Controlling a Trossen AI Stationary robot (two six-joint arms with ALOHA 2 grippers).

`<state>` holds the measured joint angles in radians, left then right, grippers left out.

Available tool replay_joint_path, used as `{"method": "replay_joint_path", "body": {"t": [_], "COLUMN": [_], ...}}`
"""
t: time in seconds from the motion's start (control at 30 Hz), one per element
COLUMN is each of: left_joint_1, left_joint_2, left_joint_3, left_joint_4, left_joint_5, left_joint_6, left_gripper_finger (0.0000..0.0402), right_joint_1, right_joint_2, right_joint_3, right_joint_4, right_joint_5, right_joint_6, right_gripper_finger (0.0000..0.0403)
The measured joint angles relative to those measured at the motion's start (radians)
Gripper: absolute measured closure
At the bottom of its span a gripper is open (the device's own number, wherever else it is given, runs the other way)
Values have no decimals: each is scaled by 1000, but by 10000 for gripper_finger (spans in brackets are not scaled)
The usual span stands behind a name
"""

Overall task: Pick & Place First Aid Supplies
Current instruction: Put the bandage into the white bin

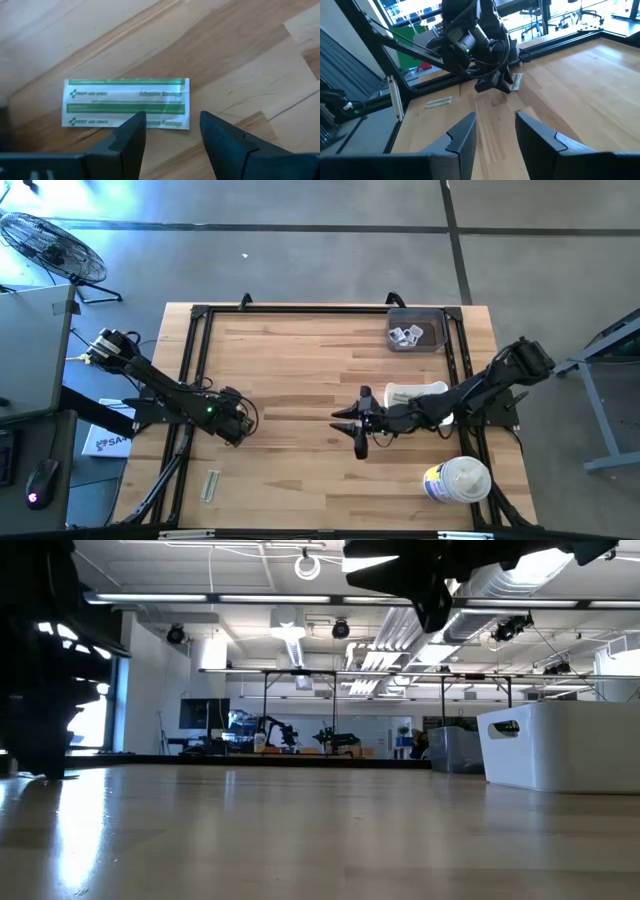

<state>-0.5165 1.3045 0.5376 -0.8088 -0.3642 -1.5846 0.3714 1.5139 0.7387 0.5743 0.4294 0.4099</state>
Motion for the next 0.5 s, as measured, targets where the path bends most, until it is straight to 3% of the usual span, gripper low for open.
{"method": "replay_joint_path", "body": {"t": [0.2,0.5], "left_joint_1": [0,0], "left_joint_2": [-2,-1], "left_joint_3": [-12,-14], "left_joint_4": [15,13], "left_joint_5": [14,11], "left_joint_6": [-6,6], "left_gripper_finger": [250,369], "right_joint_1": [0,0], "right_joint_2": [0,0], "right_joint_3": [0,0], "right_joint_4": [-1,-1], "right_joint_5": [1,1], "right_joint_6": [0,0], "right_gripper_finger": [274,274]}}
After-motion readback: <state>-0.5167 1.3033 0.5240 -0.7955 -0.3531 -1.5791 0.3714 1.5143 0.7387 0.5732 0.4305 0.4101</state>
